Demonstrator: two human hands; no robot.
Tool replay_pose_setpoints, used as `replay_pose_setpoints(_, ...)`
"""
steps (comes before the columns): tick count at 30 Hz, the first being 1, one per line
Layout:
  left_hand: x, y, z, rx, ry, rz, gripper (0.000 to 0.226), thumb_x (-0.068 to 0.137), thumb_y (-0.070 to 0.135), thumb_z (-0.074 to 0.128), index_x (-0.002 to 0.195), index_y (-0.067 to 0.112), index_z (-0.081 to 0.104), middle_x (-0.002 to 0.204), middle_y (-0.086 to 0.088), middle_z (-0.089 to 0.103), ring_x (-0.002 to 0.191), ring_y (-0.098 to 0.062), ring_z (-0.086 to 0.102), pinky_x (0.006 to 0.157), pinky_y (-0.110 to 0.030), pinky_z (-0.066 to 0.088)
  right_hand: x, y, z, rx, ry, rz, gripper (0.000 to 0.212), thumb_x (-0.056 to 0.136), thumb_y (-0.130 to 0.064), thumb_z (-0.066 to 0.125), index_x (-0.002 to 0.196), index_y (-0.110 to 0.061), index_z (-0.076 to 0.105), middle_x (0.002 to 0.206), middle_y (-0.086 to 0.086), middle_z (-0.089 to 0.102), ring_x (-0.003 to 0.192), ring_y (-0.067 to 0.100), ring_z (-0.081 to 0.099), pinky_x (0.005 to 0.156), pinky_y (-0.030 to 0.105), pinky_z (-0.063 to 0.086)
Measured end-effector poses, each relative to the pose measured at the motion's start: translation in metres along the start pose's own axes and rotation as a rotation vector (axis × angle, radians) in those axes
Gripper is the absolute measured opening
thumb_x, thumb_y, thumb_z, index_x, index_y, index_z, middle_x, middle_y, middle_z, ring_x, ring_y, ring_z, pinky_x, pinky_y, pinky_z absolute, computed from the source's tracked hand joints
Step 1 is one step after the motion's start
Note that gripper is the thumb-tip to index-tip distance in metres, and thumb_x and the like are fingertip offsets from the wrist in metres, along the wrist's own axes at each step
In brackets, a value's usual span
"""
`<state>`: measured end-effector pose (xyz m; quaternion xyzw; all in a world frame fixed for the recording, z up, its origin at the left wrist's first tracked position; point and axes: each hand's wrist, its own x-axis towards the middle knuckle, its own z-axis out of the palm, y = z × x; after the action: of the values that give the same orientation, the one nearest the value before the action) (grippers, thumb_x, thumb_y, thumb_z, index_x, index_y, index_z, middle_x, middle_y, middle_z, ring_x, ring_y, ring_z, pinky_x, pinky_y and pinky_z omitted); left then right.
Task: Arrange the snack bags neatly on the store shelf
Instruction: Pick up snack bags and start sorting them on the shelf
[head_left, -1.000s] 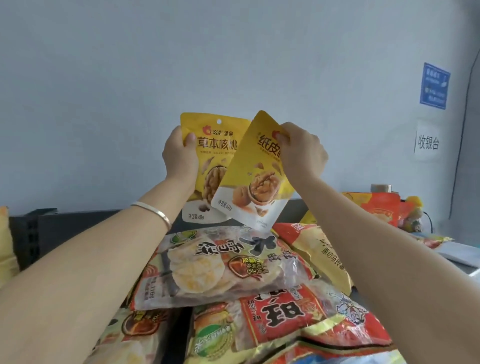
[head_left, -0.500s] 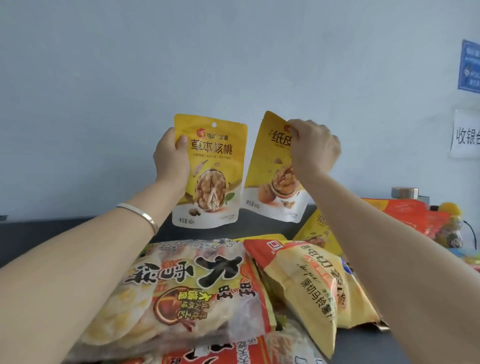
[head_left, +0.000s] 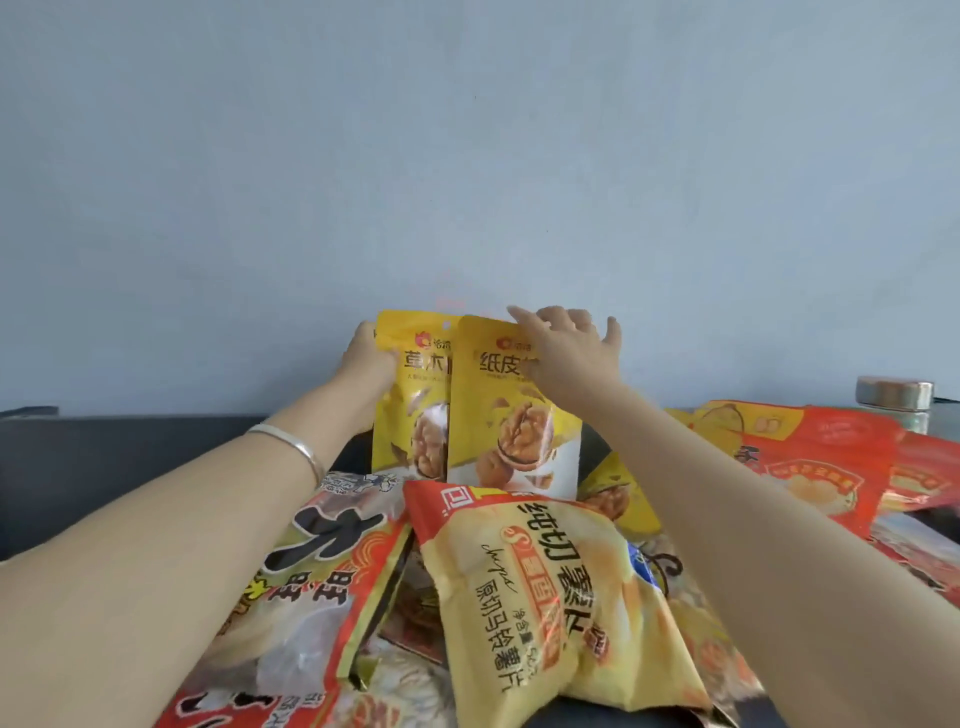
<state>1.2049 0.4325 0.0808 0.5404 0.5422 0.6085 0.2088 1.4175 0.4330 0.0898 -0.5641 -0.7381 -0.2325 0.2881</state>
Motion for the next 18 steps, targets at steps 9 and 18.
replay_pose_setpoints(9,-0.015,-0.011,-0.016,0.318,-0.131,0.021,0.073,0.09,0.012,0.06,0.147,0.026,0.016,0.139,-0.018,0.041,0.121,-0.032,0.045,0.093,-0.041,0.041,-0.017,-0.003,0.026,0.362,-0.349,0.066,0.109,0.084,-0.023,0.073,0.152,-0.027,-0.012,0.133,0.02,0.051,0.109,0.035,0.058,0.087,0.041,0.05)
replay_pose_setpoints(18,-0.049,0.004,-0.064,0.555,-0.229,0.161,0.037,0.093,0.021,0.057,0.129,0.017,0.052,0.124,-0.01,0.056,0.11,-0.021,0.052,0.093,-0.028,0.038,-0.023,-0.049,-0.01,0.303,-0.041,-0.105,0.041,0.095,-0.03,0.054,0.134,-0.019,0.051,0.13,0.006,0.049,0.112,0.028,0.053,0.085,0.039,0.049)
